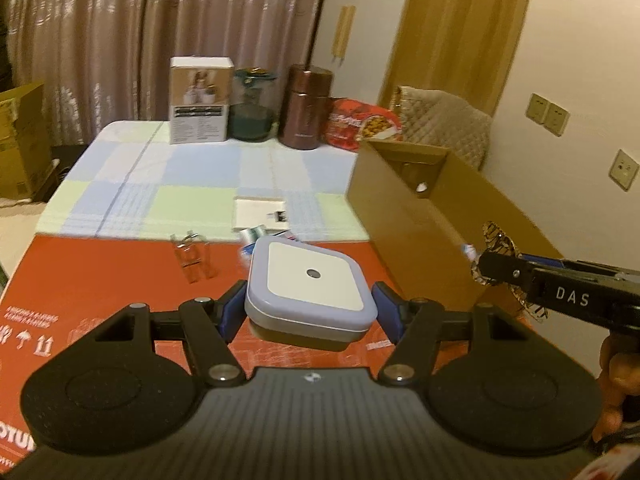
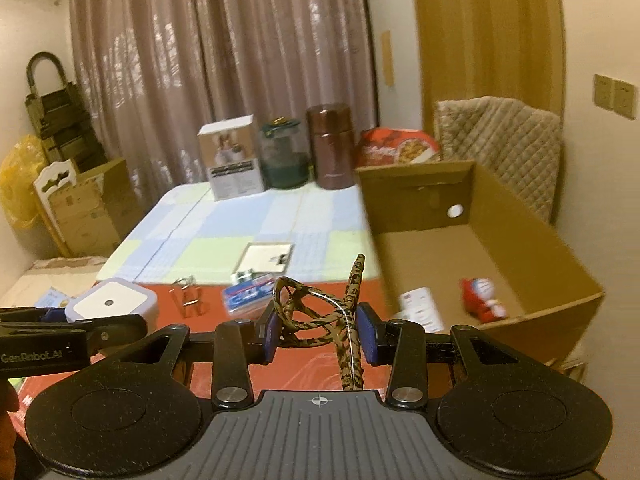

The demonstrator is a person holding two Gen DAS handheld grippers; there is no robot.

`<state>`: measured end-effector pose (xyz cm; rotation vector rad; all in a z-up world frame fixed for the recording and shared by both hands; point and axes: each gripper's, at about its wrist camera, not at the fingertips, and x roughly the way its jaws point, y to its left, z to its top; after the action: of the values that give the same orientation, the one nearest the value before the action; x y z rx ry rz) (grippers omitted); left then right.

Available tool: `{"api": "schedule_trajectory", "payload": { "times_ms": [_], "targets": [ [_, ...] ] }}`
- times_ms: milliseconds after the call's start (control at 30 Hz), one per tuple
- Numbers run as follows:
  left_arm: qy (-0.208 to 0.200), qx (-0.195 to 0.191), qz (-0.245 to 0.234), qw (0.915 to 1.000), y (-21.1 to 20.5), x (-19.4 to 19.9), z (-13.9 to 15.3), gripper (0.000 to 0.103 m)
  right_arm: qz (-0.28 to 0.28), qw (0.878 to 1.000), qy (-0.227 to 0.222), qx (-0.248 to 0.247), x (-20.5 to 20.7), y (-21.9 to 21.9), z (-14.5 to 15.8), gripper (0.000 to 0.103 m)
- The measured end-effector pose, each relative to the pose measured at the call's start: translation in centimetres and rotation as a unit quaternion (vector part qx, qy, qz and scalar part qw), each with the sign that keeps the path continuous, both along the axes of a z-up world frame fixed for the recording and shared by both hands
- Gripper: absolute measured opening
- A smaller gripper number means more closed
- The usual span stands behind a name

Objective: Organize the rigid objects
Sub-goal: 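Carry the night light and braided cord in both tools over the cardboard box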

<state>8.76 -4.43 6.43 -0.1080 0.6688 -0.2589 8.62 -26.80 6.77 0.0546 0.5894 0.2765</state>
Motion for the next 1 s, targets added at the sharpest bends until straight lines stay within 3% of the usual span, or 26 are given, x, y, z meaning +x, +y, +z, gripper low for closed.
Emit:
{"api": "schedule_trajectory", "payload": {
  "times_ms": [200,433,667,1000],
  "targets": [
    [-0.010,-0.001,-0.038,0.9992,-4.2,1.9,1.2,0.062,-0.042,0.999,-0.012,-0.007,1.8,-5.3,1.5,0.037],
    [-0.011,0.000,-0.089,0.9960,-10.7,4.7,1.2,0.062,-0.055,0.998,0.001,-0.006,5.7,-11.3,2.6,0.037],
    [-0.004,0.007,-0.129,0.9916,-16.5,7.3,0.2,0.062,-0.056,0.997,0.041,0.016,9.1,-15.6,1.1,0.037],
    [0.023,0.020,-0.155,0.9874,-20.7,10.3,-2.0,0.062,-0.050,0.994,0.077,0.056,11.4,-17.4,-0.9,0.037]
  ]
}}
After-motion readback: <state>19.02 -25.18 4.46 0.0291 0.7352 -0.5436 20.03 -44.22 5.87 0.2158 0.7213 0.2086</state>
